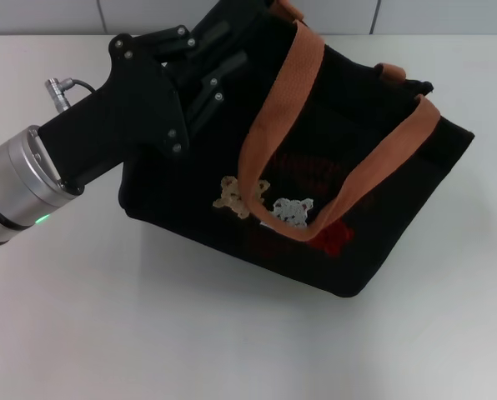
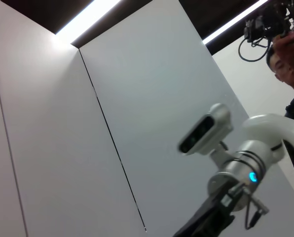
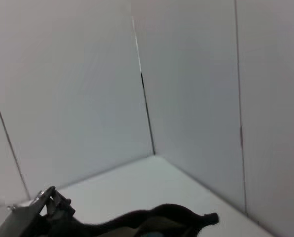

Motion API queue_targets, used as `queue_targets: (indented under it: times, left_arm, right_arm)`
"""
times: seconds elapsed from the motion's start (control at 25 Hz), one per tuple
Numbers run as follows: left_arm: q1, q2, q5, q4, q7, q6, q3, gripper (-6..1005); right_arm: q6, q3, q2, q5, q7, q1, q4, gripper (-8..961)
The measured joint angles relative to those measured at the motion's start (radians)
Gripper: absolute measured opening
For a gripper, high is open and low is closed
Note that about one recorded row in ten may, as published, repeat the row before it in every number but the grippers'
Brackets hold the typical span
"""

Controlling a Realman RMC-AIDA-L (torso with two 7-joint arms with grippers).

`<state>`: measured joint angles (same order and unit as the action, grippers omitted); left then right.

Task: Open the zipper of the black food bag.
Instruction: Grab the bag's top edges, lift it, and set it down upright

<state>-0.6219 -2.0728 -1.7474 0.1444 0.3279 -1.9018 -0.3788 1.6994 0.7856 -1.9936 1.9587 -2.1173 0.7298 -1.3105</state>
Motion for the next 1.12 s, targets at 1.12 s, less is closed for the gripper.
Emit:
queue_targets:
  times: [1.12]
  left_arm:
    - [-0.011,-0.001,-0.004,0.011,-0.008,-0.014,-0.012,201]
  right_arm:
    - [-0.010,0.101,0.057,0.163,-0.357,0.333,0.422,432]
